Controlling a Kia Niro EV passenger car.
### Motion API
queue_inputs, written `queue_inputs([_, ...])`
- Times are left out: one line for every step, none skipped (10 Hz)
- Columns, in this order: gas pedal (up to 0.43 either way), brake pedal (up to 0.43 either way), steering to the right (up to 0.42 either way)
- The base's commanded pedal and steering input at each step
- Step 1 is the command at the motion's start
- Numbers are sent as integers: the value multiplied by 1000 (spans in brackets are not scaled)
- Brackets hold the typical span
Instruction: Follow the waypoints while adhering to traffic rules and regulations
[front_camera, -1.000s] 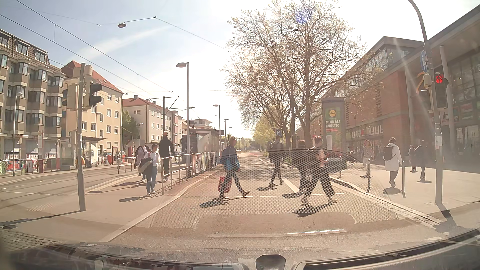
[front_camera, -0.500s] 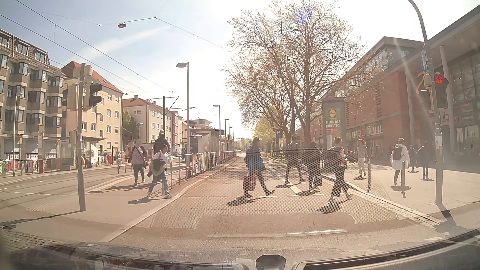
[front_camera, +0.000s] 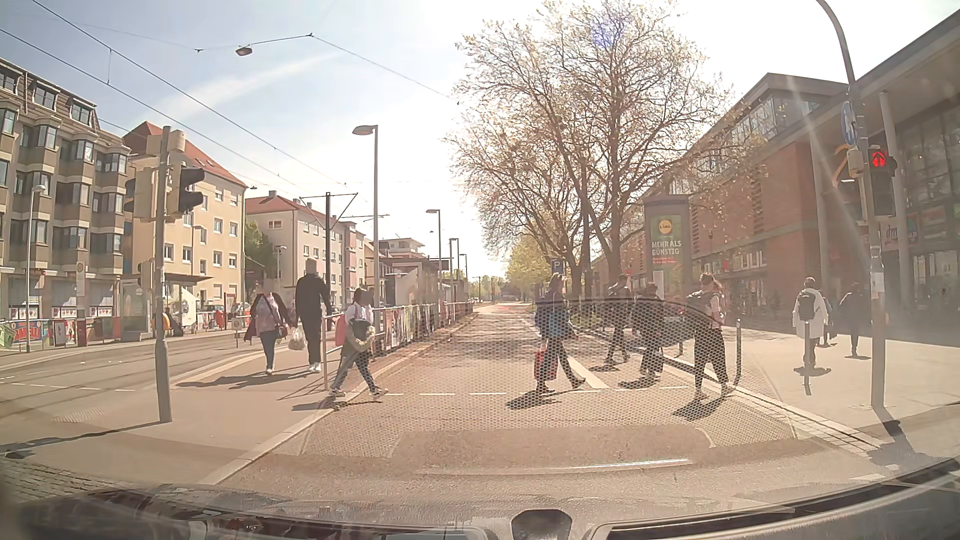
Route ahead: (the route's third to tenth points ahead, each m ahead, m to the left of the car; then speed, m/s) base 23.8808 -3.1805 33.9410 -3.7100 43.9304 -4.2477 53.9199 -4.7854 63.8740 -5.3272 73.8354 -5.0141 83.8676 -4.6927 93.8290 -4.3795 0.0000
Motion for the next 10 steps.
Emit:
queue_inputs([0,195,-6])
queue_inputs([0,195,-6])
queue_inputs([0,195,-6])
queue_inputs([0,195,-6])
queue_inputs([0,195,-6])
queue_inputs([0,195,-6])
queue_inputs([0,195,-6])
queue_inputs([0,195,-6])
queue_inputs([0,195,-6])
queue_inputs([0,195,-6])
